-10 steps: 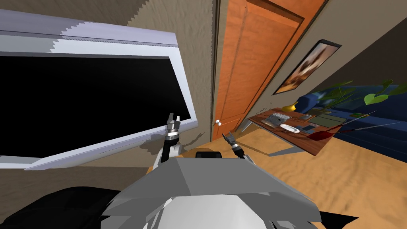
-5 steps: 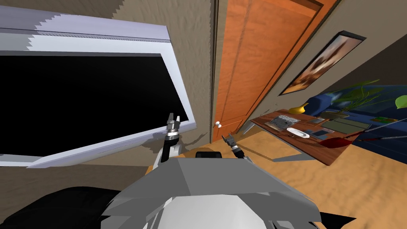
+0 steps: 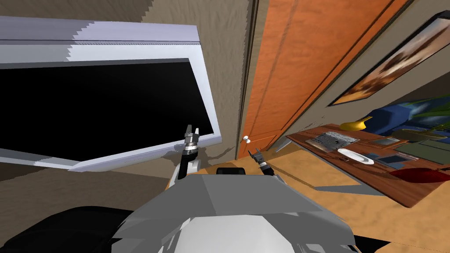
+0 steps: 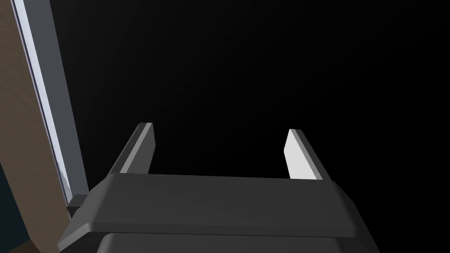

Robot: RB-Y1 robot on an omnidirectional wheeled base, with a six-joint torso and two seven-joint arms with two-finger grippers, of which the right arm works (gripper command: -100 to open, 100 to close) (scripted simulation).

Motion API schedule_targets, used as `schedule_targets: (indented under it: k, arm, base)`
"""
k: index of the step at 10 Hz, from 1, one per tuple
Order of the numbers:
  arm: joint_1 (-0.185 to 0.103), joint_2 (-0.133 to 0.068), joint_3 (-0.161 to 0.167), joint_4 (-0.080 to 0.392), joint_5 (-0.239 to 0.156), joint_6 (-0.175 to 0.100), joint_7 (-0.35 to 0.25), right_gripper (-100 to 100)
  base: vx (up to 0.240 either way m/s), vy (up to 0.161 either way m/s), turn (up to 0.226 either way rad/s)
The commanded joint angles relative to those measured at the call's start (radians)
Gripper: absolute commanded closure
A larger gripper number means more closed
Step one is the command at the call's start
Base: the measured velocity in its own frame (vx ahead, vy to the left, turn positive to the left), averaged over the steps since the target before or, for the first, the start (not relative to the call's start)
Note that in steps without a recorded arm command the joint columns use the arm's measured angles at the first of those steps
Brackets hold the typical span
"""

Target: Pull the door open

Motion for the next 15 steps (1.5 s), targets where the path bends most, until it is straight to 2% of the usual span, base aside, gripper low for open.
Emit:
schedule_targets:
  k: [1, 2, 3, 4, 6, 7, 12, 13, 14, 15]
  arm:
    - [-0.004, -0.018, -0.024, 0.036, -0.018, -0.022, 0.002, -100]
    - [-0.012, -0.038, -0.049, 0.073, -0.036, -0.042, 0.002, -100]
    - [-0.016, -0.048, -0.061, 0.091, -0.045, -0.052, 0.002, -100]
    - [-0.016, -0.048, -0.061, 0.091, -0.045, -0.052, 0.002, -100]
    - [-0.023, -0.067, -0.084, 0.126, -0.062, -0.07, 0.002, -100]
    - [-0.03, -0.083, -0.104, 0.156, -0.077, -0.086, 0.002, -100]
    - [-0.037, -0.103, -0.128, 0.193, -0.095, -0.105, 0.002, -100]
    - [-0.038, -0.099, -0.124, 0.188, -0.092, -0.102, 0.004, -100]
    - [-0.038, -0.099, -0.124, 0.188, -0.092, -0.102, 0.004, 100]
    - [-0.038, -0.099, -0.124, 0.188, -0.092, -0.102, 0.004, 100]
  base:
    - [0.093, 0.143, 0.183]
    - [0.105, 0.096, 0.244]
    - [0.14, 0.076, 0.204]
    - [0.059, 0.011, 0.045]
    - [0.061, 0.024, 0.118]
    - [0.119, 0.023, 0.191]
    - [0.069, -0.011, 0.076]
    - [-0.032, -0.031, 0.013]
    - [-0.072, -0.044, -0.005]
    - [-0.034, -0.018, -0.004]
